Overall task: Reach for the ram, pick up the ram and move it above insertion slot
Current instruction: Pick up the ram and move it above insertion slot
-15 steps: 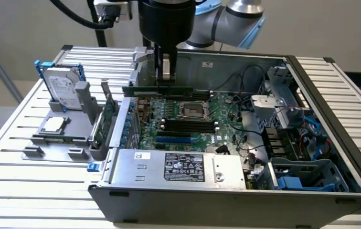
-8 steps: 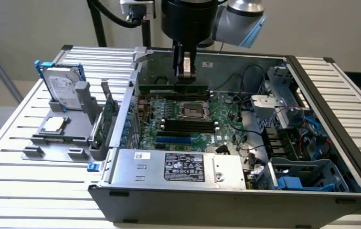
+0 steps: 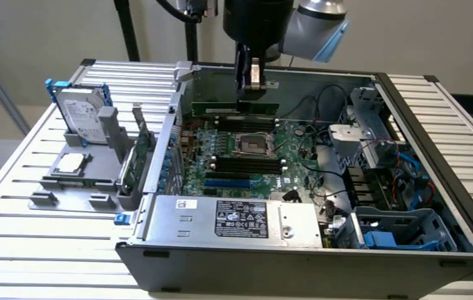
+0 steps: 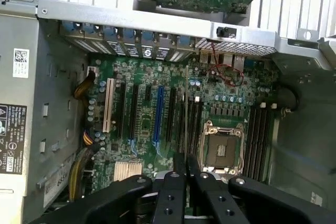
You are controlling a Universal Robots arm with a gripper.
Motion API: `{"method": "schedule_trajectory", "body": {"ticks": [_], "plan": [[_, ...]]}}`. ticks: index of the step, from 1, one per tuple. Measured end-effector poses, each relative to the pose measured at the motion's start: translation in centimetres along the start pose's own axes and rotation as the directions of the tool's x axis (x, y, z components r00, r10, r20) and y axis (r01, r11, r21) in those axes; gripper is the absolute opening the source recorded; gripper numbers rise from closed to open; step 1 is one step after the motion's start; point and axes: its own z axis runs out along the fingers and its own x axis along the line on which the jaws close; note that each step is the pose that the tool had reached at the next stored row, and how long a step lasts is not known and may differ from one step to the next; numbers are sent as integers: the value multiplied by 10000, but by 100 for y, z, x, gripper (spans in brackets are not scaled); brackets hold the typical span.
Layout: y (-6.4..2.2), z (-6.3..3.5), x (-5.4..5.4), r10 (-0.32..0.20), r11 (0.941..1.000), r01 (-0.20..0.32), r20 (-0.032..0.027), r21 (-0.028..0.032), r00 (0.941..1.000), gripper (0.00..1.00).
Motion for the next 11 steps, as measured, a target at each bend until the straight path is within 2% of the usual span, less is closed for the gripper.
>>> {"method": "schedule_trajectory", "body": {"ticks": [6, 11], "plan": [[-58, 15, -55, 192, 9998, -192, -142, 16, 9997, 13], [-89, 26, -83, 468, 9989, -467, -187, 44, 9987, 13]]}}
